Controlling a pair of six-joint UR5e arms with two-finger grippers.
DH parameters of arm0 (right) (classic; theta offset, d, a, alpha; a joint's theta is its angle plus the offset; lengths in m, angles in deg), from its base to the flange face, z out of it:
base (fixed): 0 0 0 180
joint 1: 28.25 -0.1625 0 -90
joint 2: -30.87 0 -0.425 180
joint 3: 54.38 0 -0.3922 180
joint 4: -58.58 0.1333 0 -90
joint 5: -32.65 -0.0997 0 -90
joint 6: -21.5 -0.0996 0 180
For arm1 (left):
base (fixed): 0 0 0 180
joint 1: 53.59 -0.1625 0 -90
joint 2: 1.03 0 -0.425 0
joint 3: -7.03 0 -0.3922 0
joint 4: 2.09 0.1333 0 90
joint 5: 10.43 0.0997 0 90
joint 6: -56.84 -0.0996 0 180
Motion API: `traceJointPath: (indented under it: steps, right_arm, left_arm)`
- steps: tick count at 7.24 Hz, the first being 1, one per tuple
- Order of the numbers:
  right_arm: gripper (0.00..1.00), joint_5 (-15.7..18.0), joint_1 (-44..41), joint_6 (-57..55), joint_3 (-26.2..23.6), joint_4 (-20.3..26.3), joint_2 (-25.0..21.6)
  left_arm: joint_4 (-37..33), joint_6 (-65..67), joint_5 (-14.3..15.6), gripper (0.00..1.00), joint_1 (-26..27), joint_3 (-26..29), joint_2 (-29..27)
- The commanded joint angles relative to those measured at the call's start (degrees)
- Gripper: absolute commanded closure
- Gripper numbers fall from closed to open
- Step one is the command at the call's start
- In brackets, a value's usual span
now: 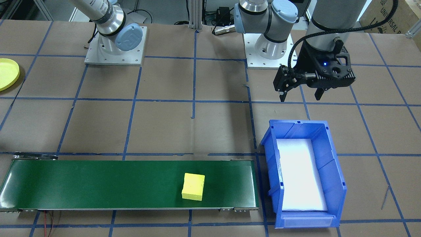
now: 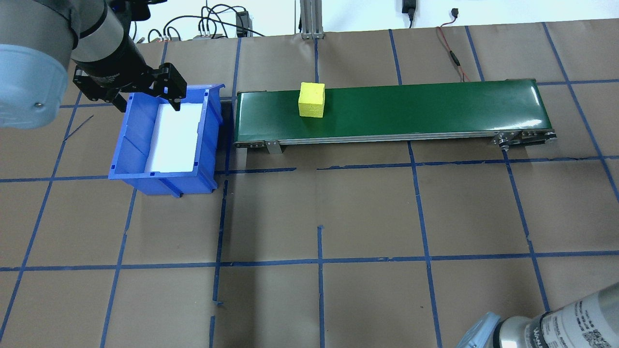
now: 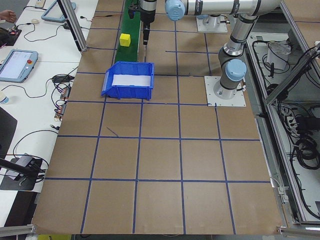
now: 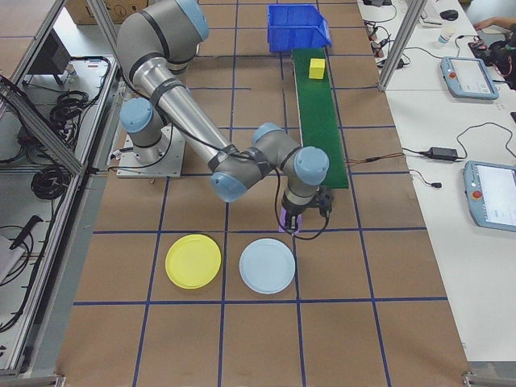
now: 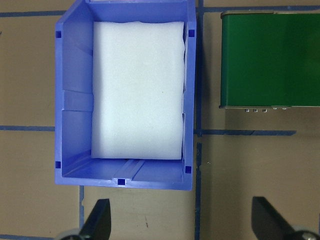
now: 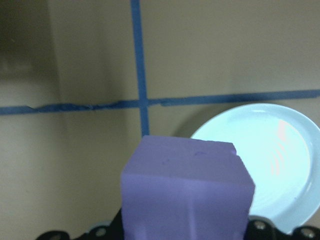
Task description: Move block left to right into plate
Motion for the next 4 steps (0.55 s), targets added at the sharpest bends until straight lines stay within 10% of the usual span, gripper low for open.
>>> traceJointPath:
  steps: [1,2,3,4]
  right_arm:
    - [0.83,-0.43,4.15,8.35,-0.38,-4.47,5.33]
    - [0.53,-0.69,4.24,8.56,-0.47,-6.14,5.35]
    - [0.01,-0.78,4.24,8.04,-1.0,-6.15,5.27]
    - [0.0,0.0,4.24,7.69,-1.09,-6.15,4.66]
  left_arm:
    - [0.64,-2.5,-0.16,0.0,-0.1,0.11,0.27]
    - [0.73,-2.42,0.19,0.0,-0.1,0.37,0.53]
    - [0.73,-2.42,0.37,0.0,-0.1,0.29,0.71]
    - [0.64,-2.42,-0.15,0.0,-0.01,0.29,0.88]
